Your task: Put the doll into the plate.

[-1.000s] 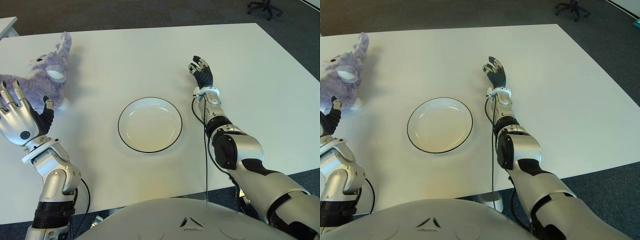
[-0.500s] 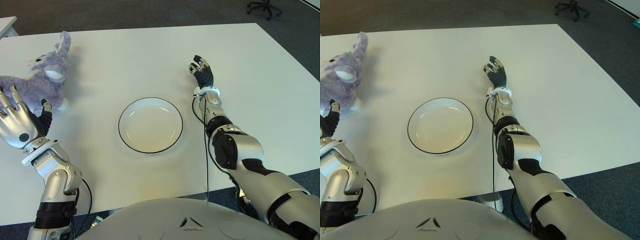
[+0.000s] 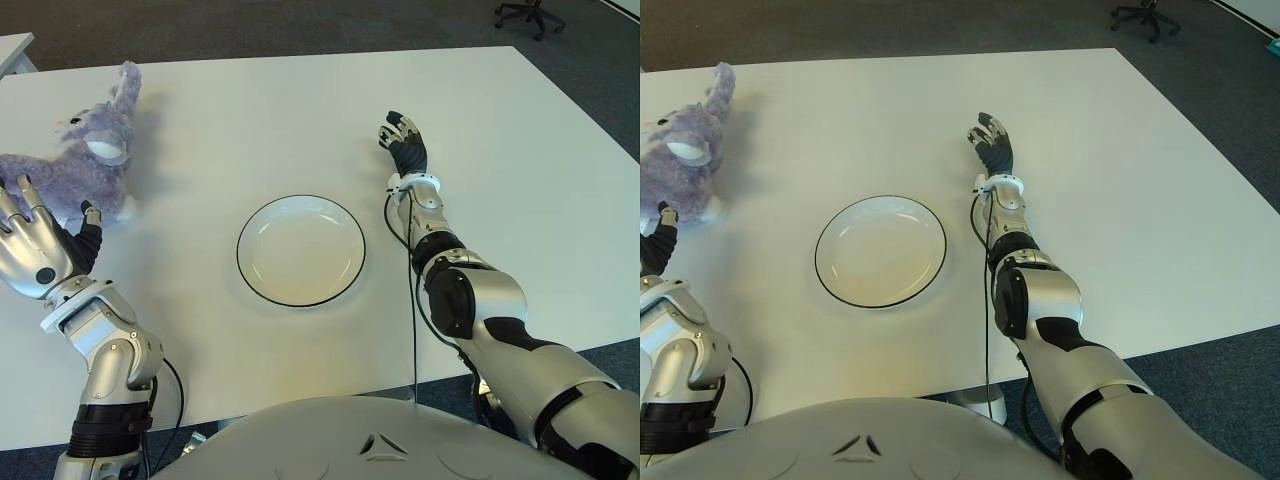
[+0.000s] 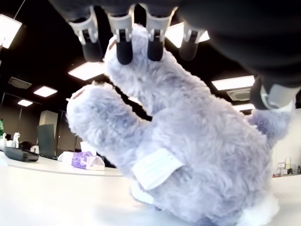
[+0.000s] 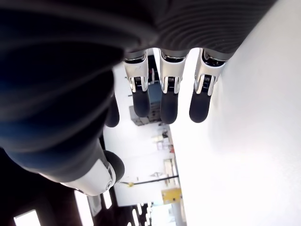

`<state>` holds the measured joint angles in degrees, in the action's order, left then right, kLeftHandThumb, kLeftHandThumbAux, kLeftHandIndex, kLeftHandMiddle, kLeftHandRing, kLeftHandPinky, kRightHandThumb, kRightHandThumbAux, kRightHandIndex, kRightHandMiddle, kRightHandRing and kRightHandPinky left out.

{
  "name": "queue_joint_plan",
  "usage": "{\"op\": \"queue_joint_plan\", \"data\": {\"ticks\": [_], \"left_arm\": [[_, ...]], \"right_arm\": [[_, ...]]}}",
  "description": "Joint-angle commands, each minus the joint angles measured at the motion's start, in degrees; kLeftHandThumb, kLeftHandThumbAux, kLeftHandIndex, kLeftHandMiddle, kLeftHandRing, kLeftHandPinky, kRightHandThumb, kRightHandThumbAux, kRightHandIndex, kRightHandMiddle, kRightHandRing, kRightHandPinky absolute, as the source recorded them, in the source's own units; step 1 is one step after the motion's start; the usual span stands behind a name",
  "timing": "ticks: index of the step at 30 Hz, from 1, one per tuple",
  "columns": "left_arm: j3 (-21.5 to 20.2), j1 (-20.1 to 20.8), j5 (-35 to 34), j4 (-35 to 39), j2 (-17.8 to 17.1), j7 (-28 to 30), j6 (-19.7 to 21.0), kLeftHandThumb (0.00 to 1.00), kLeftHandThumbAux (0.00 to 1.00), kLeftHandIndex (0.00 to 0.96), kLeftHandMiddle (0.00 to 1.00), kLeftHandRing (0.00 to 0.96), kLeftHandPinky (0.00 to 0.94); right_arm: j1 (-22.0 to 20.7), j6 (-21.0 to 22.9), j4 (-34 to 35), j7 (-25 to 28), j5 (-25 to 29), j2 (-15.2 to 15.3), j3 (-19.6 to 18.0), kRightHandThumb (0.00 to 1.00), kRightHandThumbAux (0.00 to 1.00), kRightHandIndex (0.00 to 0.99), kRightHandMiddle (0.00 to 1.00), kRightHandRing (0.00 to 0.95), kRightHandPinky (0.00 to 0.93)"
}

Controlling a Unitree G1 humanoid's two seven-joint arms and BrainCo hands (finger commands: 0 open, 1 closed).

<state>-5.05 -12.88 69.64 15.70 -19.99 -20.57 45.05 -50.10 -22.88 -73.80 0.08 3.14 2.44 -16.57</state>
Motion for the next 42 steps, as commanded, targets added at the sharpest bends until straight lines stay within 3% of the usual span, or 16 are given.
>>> {"op": "queue_joint_plan", "data": {"ticks": [1, 6, 16, 27, 31, 39, 42], "left_arm": [[-0.2, -0.8, 0.3, -0.9, -1.7, 1.2, -1.8, 0.385, 0.272, 0.029, 0.029, 0.014, 0.000], [-0.8, -1.3, -3.2, -2.5, -3.9, -0.4, -7.8, 0.422, 0.307, 0.027, 0.053, 0.035, 0.007], [-2.1, 0.5, -5.7, -5.9, -5.7, -3.3, -12.9, 0.457, 0.310, 0.000, 0.082, 0.078, 0.034], [-3.0, 2.6, -7.1, -9.3, -8.2, -4.9, -16.1, 0.473, 0.308, 0.000, 0.110, 0.131, 0.051], [-3.2, 4.0, -8.0, -10.8, -8.9, -5.3, -16.8, 0.494, 0.315, 0.000, 0.113, 0.160, 0.001], [-2.8, 6.3, -8.8, -12.8, -9.4, -6.1, -17.3, 0.506, 0.323, 0.004, 0.102, 0.189, 0.000], [-2.6, 6.9, -8.9, -13.0, -9.4, -6.3, -17.3, 0.514, 0.336, 0.000, 0.104, 0.245, 0.009]], "right_arm": [[3.2, 3.4, -2.5, -0.7, 0.5, -0.4, -0.6, 0.593, 0.789, 0.175, 0.137, 0.138, 0.176], [3.3, 3.7, -2.6, 0.1, 0.8, -0.2, -0.8, 0.587, 0.824, 0.150, 0.129, 0.132, 0.159], [3.2, 4.2, -2.8, 0.0, 0.2, -0.1, -0.3, 0.569, 0.823, 0.140, 0.115, 0.120, 0.152], [3.1, 3.9, -2.8, -0.6, 0.2, -0.3, -0.4, 0.588, 0.796, 0.153, 0.128, 0.136, 0.181], [3.2, 3.9, -2.8, -0.6, -0.2, -0.3, 0.0, 0.576, 0.792, 0.155, 0.127, 0.130, 0.155], [3.0, 4.4, -2.9, -0.3, -0.5, -0.4, 0.0, 0.557, 0.816, 0.142, 0.116, 0.117, 0.145], [3.0, 4.5, -2.9, -0.2, -0.4, -0.5, -0.1, 0.558, 0.822, 0.136, 0.112, 0.114, 0.141]]}}
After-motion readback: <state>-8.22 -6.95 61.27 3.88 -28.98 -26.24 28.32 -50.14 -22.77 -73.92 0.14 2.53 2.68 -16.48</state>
